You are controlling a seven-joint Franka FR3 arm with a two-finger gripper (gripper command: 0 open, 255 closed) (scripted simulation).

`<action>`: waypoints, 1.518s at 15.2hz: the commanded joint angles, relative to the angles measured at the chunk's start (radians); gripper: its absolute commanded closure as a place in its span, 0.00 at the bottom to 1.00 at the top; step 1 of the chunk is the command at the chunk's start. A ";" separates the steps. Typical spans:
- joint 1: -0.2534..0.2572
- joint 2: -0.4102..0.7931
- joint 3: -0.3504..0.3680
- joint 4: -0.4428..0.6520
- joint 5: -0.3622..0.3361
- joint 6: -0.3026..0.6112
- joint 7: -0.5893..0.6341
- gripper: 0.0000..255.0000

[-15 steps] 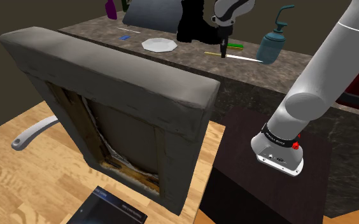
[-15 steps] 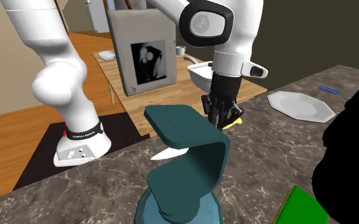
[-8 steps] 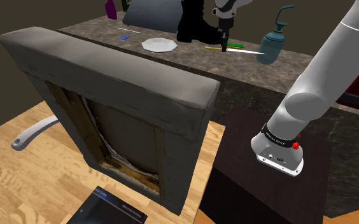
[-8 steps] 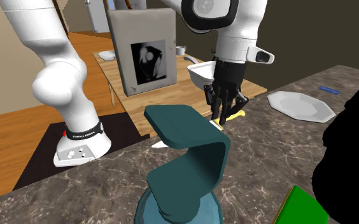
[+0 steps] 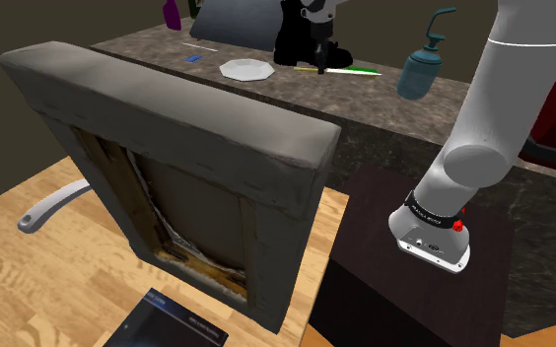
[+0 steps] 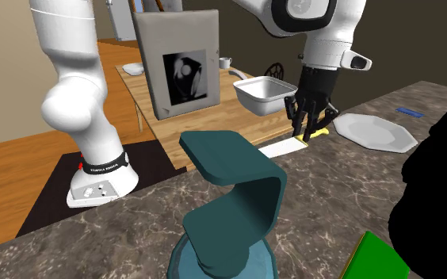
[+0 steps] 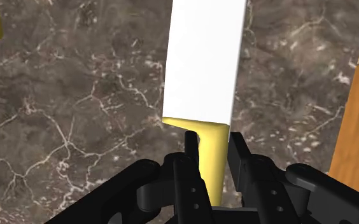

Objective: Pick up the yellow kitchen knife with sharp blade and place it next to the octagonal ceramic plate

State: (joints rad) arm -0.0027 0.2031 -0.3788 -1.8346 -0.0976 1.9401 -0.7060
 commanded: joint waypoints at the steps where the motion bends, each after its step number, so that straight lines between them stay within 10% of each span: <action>1: -0.002 0.078 0.010 0.107 0.030 -0.035 -0.002 1.00; 5: -0.008 0.205 0.030 0.291 0.071 -0.098 0.007 1.00; 23: -0.012 0.263 0.039 0.187 0.086 0.060 0.016 1.00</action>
State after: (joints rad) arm -0.0153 0.4663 -0.3395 -1.6474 -0.0115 2.0003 -0.6904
